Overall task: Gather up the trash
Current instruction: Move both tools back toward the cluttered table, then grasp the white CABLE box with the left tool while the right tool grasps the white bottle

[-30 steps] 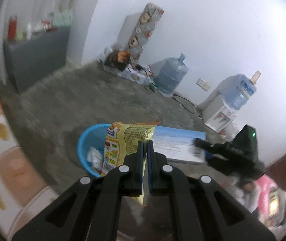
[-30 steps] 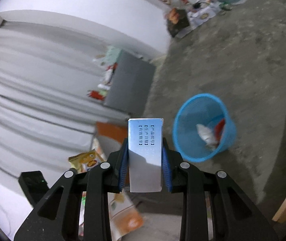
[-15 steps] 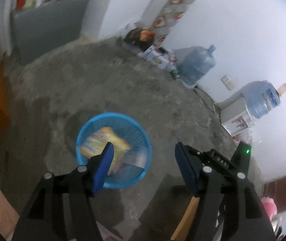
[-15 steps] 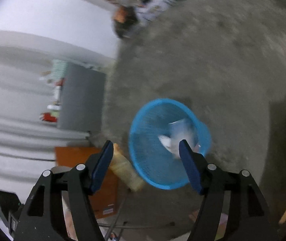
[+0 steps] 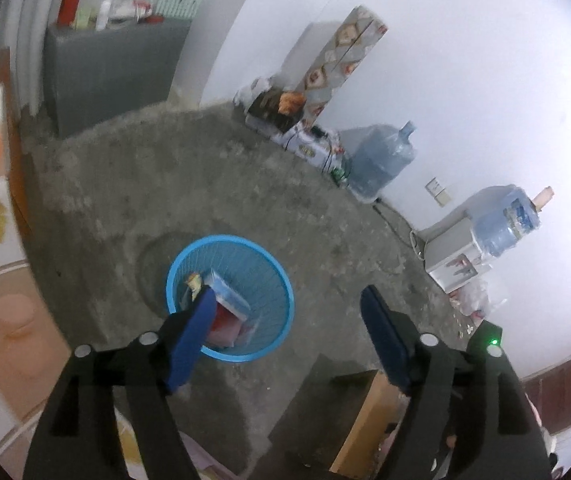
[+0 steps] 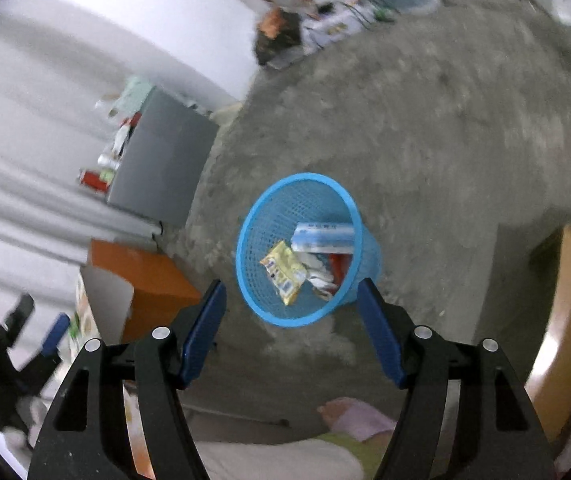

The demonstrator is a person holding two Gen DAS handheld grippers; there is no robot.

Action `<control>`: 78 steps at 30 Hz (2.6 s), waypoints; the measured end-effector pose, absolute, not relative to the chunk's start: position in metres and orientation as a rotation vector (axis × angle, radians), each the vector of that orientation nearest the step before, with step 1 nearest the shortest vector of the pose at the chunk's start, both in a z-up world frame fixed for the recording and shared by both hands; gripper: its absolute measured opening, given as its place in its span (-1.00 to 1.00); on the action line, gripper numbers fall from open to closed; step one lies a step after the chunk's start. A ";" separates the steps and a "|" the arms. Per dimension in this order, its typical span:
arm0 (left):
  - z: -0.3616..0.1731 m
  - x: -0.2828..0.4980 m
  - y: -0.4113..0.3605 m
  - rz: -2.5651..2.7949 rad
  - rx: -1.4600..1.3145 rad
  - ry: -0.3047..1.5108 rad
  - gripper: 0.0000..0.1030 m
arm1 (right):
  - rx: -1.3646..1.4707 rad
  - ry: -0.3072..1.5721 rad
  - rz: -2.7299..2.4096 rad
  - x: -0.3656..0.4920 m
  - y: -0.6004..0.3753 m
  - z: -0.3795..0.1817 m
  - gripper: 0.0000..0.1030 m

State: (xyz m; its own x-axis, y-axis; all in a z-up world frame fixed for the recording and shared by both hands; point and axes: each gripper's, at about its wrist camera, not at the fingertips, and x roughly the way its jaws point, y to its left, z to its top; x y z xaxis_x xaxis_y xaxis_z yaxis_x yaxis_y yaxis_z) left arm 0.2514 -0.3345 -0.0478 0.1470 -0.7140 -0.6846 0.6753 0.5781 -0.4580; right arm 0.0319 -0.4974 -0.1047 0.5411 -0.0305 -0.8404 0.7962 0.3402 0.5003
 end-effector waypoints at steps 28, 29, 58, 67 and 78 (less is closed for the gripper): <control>0.027 0.141 -0.047 -0.629 -0.138 0.687 0.89 | 0.243 0.845 -0.506 0.097 -0.361 0.019 0.85; 0.025 0.137 -0.039 -0.612 -0.140 0.686 0.89 | 0.237 0.861 -0.488 0.100 -0.355 0.015 0.85; -0.005 0.082 0.141 -0.292 -0.250 0.630 0.89 | 0.556 1.027 0.198 0.219 -0.204 0.031 0.75; -0.015 0.103 0.172 -0.236 -0.135 0.638 0.89 | 0.758 1.139 0.397 0.258 -0.157 0.021 0.73; -0.047 0.156 0.195 -0.258 -0.039 0.765 0.89 | 1.136 1.351 0.513 0.313 -0.109 -0.019 0.73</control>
State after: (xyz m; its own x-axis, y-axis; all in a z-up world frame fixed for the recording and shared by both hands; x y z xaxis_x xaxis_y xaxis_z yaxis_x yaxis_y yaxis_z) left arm 0.1562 0.1947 -0.0474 0.6917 -0.2449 -0.6794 0.2170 0.9677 -0.1280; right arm 0.3134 -0.1086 -0.0189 0.2183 0.8435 -0.4908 0.3053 0.4186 0.8553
